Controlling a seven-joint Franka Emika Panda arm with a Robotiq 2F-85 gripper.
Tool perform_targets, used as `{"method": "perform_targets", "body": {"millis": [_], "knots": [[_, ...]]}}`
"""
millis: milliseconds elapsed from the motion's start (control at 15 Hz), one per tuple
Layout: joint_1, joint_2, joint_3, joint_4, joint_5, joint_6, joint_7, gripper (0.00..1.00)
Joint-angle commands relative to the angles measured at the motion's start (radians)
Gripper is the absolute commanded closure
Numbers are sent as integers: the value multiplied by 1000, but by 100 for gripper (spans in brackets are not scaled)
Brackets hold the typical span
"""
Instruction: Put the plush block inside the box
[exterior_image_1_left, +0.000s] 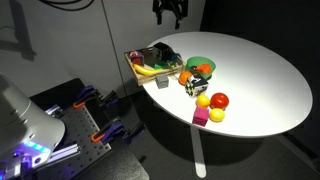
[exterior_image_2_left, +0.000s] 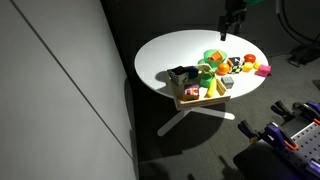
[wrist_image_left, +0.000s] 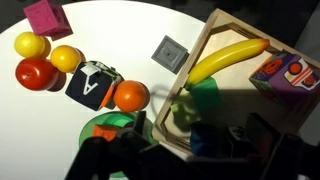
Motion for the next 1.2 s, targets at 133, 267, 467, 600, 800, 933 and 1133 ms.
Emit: {"method": "perform_targets", "body": {"millis": [133, 267, 467, 600, 800, 933, 1133], "knots": [[-29, -92, 6, -4, 34, -44, -28, 0], [-33, -116, 6, -7, 52, -45, -36, 0], [-35, -145, 5, -11, 81, -42, -43, 0], [-36, -165, 3, -21, 102, -38, -56, 0], [-38, -203, 1, -46, 119, -34, -79, 0], [-37, -234, 0, -68, 121, -41, -99, 0], [-32, -293, -1, -113, 118, -59, -127, 0]]}}
